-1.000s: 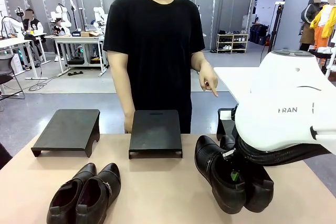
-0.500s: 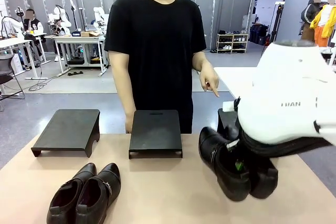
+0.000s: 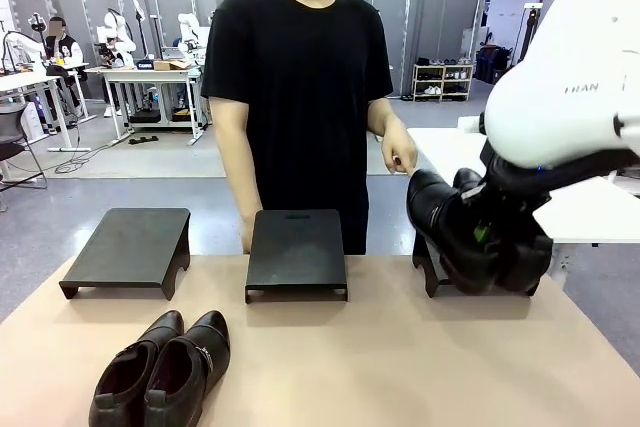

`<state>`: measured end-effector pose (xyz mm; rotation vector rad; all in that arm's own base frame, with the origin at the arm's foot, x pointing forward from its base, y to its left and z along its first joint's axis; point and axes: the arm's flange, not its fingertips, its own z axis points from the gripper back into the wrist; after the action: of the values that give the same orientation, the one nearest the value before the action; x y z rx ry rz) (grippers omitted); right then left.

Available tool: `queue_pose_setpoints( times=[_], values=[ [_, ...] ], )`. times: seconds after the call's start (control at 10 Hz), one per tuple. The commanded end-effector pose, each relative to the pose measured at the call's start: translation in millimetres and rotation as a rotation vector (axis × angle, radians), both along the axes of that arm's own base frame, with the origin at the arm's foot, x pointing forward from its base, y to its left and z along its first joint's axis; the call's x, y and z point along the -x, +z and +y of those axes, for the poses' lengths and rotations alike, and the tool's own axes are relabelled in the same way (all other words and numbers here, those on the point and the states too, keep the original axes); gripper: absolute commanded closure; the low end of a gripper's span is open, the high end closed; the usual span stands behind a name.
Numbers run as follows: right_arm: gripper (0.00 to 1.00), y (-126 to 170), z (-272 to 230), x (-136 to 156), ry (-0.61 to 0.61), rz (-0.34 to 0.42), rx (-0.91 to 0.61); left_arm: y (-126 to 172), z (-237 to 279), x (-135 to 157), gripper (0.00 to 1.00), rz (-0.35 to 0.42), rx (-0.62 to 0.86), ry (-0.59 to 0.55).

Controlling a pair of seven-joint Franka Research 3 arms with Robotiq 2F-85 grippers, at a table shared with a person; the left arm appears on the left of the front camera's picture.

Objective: Place the shoes on the stand as instructed by the person.
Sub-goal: Pick up one pair of Shoes and place it on the Shoes Stand indicated by the person.

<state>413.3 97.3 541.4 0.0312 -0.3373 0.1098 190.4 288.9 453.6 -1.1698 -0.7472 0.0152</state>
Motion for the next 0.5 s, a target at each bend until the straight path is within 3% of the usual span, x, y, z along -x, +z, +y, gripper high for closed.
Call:
queue_pose_setpoints(
  times=[0.0, 0.1, 0.4],
  values=[
    [0.91, 10.9, -16.2, -42.3, 0.005, -0.021, 0.01, 0.0, 2.1, 0.0, 0.0, -0.026, 0.006, -0.008],
    [0.91, 8.8, -28.4, -65.7, 0.001, -0.063, 0.022, 0.0, 2.1, 0.0, 0.0, -0.026, 0.006, -0.008],
    [0.91, -9.9, -52.3, -120.8, 0.025, -0.04, 0.008, 0.0, 2.1, 0.0, 0.0, -0.026, 0.006, -0.008]
  ],
)
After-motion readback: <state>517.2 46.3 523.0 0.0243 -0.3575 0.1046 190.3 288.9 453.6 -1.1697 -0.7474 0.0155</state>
